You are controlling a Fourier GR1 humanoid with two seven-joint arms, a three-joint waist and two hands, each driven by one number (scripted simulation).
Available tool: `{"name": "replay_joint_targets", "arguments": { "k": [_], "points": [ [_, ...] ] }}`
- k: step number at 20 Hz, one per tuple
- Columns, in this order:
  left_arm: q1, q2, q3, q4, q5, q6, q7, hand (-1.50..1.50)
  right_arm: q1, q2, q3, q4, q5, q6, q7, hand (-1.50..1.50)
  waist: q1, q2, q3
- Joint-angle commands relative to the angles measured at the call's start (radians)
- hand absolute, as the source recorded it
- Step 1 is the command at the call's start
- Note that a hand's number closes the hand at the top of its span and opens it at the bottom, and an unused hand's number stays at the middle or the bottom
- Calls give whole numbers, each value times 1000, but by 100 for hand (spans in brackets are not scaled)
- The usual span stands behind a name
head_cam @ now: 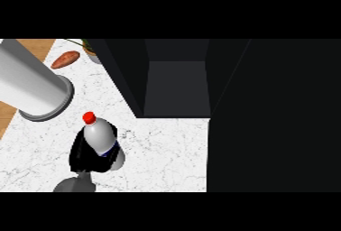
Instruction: Pick up the bottled water, place it into the cabinet and close the cabinet
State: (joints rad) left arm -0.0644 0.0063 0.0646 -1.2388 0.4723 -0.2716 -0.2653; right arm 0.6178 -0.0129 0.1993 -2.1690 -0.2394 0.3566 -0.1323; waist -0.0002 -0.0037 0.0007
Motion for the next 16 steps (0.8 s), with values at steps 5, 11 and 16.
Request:
{"name": "replay_joint_targets", "arguments": {
  "k": [5, 11, 16],
  "points": [
    [-140, -6, -215, -108, 1, 324, 40, 150, -7, -8, -8, 79, 15, 27, -61, -150, -10, 2, 0],
    [-270, -6, -276, -158, -21, 489, 163, 150, -67, -3, -3, -3, -33, -46, 72, -150, -7, 3, -1],
    [-381, -6, -314, -2, -87, 566, 66, 150, -143, 12, 0, 95, -14, -67, 31, -150, -8, 4, -1]
  ]
}}
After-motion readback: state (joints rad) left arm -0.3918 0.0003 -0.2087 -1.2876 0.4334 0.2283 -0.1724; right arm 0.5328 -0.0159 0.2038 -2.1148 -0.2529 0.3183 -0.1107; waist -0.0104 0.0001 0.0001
